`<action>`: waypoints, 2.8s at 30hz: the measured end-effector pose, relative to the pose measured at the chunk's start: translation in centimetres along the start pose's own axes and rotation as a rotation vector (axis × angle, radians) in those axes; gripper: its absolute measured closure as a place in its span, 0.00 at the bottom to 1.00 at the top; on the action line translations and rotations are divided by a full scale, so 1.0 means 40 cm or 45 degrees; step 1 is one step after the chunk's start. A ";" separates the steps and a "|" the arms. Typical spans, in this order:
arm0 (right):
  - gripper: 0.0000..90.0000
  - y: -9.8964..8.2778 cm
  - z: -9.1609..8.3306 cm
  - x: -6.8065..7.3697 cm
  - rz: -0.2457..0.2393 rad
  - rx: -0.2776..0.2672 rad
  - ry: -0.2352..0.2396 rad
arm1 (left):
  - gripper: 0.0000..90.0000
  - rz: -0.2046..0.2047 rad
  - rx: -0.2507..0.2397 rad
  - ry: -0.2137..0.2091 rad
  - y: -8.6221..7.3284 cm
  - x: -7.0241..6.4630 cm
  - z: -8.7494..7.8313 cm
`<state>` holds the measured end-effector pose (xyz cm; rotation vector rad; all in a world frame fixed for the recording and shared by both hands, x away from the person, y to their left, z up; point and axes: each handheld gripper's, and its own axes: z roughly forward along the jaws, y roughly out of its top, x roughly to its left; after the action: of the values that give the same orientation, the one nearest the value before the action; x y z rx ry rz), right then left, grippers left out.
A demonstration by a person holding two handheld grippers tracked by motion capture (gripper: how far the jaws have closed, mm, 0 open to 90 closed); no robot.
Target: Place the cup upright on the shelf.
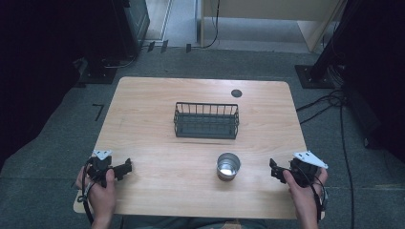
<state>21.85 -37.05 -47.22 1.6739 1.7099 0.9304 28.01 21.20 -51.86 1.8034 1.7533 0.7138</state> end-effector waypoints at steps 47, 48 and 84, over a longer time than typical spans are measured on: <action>0.00 0.103 0.022 0.308 -0.164 -0.048 0.342 | 0.00 0.000 0.000 0.000 0.000 0.000 0.000; 0.00 0.101 0.024 0.313 -0.165 -0.045 0.341 | 0.00 0.000 0.000 0.000 0.000 0.000 0.000; 0.00 0.012 0.080 0.374 -0.161 0.037 0.439 | 0.00 0.000 0.000 -0.001 0.000 0.000 0.000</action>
<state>23.82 -21.86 -47.64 1.4656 2.0347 1.1911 28.02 21.20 -51.85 1.8039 1.7529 0.7131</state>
